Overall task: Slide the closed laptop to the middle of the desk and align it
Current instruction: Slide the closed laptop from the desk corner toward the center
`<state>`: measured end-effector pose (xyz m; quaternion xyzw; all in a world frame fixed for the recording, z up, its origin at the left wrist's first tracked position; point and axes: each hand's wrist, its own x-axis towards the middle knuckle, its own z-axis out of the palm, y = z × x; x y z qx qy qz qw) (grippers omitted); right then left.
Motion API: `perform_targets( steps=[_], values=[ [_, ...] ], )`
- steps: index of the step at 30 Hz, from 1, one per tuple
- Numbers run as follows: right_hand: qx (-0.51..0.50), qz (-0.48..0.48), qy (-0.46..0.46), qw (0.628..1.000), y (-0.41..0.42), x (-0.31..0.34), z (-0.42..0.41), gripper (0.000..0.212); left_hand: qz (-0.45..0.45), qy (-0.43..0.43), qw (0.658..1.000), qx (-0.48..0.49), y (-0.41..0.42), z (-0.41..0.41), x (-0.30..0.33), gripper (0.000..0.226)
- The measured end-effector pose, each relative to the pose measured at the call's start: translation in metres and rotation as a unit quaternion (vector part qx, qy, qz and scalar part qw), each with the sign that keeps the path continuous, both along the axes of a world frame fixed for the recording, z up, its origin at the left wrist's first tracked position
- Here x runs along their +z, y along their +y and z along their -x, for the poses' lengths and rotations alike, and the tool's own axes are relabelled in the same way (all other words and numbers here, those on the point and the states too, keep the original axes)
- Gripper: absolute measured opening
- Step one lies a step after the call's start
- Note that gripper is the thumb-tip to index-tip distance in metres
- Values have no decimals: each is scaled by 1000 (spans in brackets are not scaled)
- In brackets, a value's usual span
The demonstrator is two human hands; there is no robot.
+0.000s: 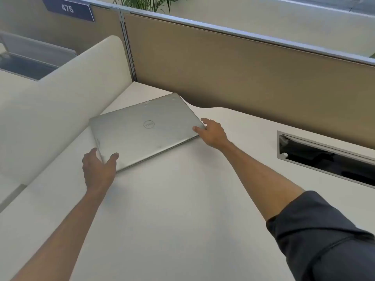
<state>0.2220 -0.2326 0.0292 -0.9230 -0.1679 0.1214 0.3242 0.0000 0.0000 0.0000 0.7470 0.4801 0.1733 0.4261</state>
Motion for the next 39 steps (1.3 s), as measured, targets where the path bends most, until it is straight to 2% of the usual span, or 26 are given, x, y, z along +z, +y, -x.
perform_targets(
  steps=[4,8,12,16,20,25,27,30,33,37,39],
  values=[
    [-1,30,-7,1000,11,-2,-11,54,70,-6,997,17,12,-10,-5,80],
    [-5,57,-4,998,19,-11,-26,56,94,-16,995,31,20,-24,-8,84],
    [9,73,15,997,26,-27,-42,44,128,-41,987,90,25,-34,-6,80],
    [-1,85,7,996,35,-40,-52,52,166,-66,975,129,30,-41,-5,77],
    [-49,74,54,995,39,-41,-65,42,154,-45,977,139,32,-45,-4,68],
    [-96,44,92,990,38,-43,-69,46,135,-13,983,126,31,-43,-2,60],
    [-100,44,102,989,38,-45,-67,49,143,0,983,119,35,-43,-4,63],
    [-105,38,114,987,34,-47,-63,70,151,-5,979,134,28,-41,-8,65],
    [-94,33,106,989,25,-50,-55,71,128,-8,981,143,14,-39,-10,56],
    [-89,20,97,991,14,-53,-46,69,137,-27,976,168,8,-31,-14,61],
    [-93,9,103,990,8,-53,-42,68,154,-48,971,175,8,-27,-17,49]
  ],
)
